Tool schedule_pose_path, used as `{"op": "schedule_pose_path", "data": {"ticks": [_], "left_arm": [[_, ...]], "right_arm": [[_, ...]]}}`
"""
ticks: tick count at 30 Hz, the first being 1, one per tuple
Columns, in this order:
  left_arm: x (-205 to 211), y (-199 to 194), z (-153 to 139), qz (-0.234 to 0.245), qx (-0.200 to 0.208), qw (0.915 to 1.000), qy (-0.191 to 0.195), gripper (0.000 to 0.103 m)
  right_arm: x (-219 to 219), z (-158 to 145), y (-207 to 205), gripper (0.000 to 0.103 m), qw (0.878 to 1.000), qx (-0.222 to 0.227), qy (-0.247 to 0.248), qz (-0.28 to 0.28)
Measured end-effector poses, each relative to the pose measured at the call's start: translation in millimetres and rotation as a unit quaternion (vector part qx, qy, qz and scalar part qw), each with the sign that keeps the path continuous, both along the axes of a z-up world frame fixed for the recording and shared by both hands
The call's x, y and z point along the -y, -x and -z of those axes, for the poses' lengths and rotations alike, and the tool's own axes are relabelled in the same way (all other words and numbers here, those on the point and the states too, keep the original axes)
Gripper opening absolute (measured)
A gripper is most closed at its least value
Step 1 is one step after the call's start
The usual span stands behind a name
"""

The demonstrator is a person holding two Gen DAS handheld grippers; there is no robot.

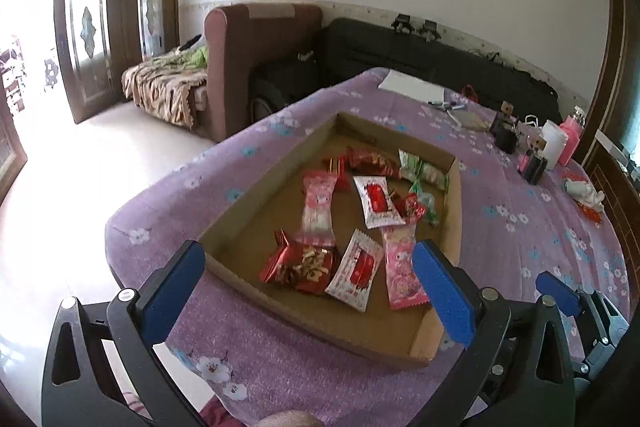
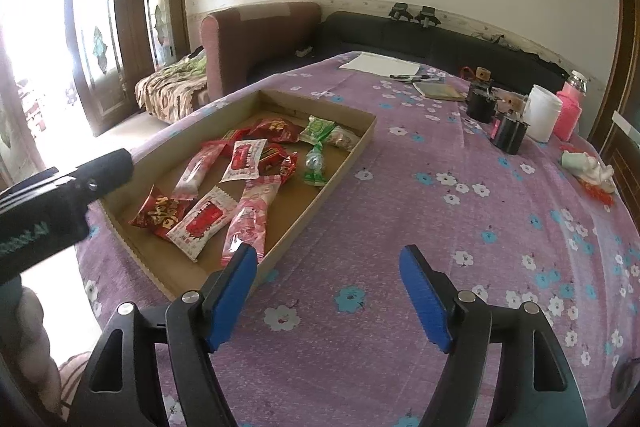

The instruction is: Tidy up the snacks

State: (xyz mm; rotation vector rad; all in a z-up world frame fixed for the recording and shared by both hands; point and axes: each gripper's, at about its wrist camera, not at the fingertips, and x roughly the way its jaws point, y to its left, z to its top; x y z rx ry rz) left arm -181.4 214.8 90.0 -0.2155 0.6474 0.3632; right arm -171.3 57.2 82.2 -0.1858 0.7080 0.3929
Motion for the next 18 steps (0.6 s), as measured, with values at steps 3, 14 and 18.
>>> {"op": "schedule_pose_path", "data": {"ticks": [3,14,18], "left_arm": [[0.1,-0.8,3.2,0.0,-0.005,1.0,0.0,0.103],[-12.0,-6.4,11.8,-0.017,-0.021,0.9996,0.004,0.103],[-14.9,-11.4,12.0,-0.01,-0.035,0.9993,0.007,0.103]], "right_arm": [[-4.6,0.9,0.4,0.075,1.0,0.001,0.005,-0.005],[-21.0,5.3,-0.1,0.076,1.0,-0.002,0.017,-0.02],[-26.5,5.8,-1.7,0.076,0.999,0.0,0.021,-0.026]]}}
